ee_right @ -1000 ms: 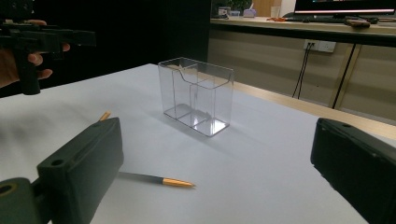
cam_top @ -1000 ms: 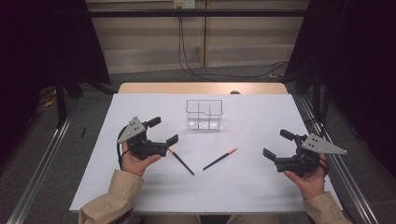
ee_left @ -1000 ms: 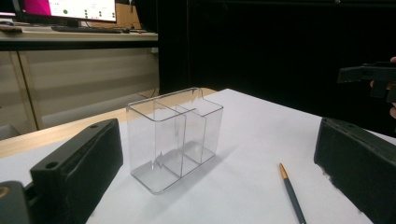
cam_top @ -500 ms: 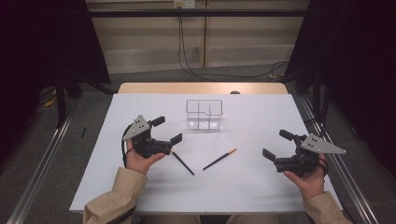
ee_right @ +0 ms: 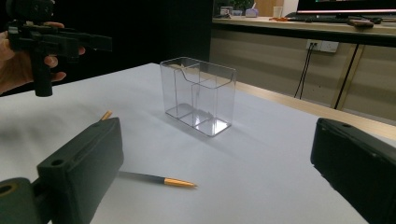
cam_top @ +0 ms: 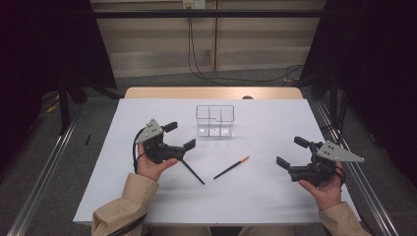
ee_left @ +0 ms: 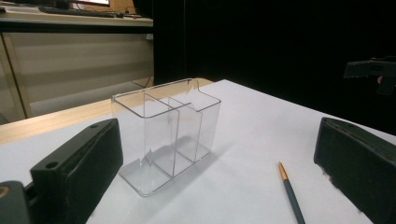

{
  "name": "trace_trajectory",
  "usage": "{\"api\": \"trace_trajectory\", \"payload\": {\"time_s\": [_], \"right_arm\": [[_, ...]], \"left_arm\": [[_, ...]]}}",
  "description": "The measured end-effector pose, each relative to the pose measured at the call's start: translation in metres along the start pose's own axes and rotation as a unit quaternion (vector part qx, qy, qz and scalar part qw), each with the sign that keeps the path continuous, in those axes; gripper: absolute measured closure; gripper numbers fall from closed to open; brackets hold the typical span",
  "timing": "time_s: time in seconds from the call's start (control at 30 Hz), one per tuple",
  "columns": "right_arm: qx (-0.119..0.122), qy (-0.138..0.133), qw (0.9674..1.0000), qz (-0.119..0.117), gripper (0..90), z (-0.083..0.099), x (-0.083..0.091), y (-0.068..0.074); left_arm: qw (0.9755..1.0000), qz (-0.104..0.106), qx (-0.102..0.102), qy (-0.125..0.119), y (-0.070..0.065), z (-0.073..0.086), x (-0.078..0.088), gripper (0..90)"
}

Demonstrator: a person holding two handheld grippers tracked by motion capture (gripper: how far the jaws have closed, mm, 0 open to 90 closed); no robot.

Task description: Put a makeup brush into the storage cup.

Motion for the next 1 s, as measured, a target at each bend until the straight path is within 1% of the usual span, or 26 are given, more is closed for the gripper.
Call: {"api": "trace_trajectory", "payload": {"time_s": [0.3,0.43,0.53,0.7,0.73,0.8,0.83,0.87,0.9,0.93,0.97,1.0], "right_arm": [[0.001,0.0,1.0,-0.002,2.1,0.0,-0.001,0.0],[0.0,0.0,1.0,-0.001,2.1,0.001,-0.001,0.0],[-0.001,0.001,1.0,-0.002,2.1,0.001,-0.001,0.0],[-0.001,0.001,1.0,-0.002,2.1,0.001,-0.001,0.0],[-0.002,0.001,1.0,-0.002,2.1,0.001,-0.001,0.0],[-0.002,0.002,1.0,-0.002,2.1,0.001,-0.001,-0.001],[-0.002,0.002,1.0,-0.002,2.1,0.001,-0.001,-0.001],[-0.001,0.002,1.0,-0.003,2.1,0.001,-0.001,-0.001],[-0.002,0.002,1.0,-0.003,2.1,0.001,-0.001,0.0],[-0.002,0.002,1.0,-0.003,2.1,0.001,-0.001,0.0],[-0.002,0.002,1.0,-0.003,2.1,0.002,-0.001,0.0],[-0.002,0.002,1.0,-0.004,2.1,0.002,-0.001,-0.001]], "left_arm": [[1.0,0.003,0.001,0.007,0.0,0.002,-0.003,1.1],[0.9999,0.004,-0.002,0.015,0.001,0.002,-0.005,1.2],[0.9994,0.003,-0.013,0.033,0.002,0.003,-0.008,1.5],[0.9988,0.007,-0.018,0.045,0.002,0.002,-0.011,1.6],[0.9981,0.012,-0.019,0.057,0.002,0.003,-0.013,1.6],[0.9972,0.013,-0.02,0.07,0.002,0.005,-0.014,1.6],[0.9972,0.013,-0.02,0.07,0.002,0.005,-0.014,1.6],[0.9967,0.013,-0.024,0.076,0.003,0.006,-0.015,1.6],[0.9959,0.021,-0.014,0.087,0.003,0.007,-0.016,1.6],[0.9959,0.021,-0.014,0.087,0.003,0.007,-0.016,1.6],[0.9952,0.026,-0.013,0.093,0.003,0.008,-0.016,1.6],[0.9943,0.026,-0.017,0.102,0.004,0.009,-0.017,1.6]]}}
Point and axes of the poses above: each handheld gripper's, and its own axes: x roughly backward along the jaws, z roughly out of its underside, y roughly to its left, the point moved 5 cm from there along -x, roughly forward along the jaws, and after that the axes turned 11 degrees about -z, right-handed, at the moved point
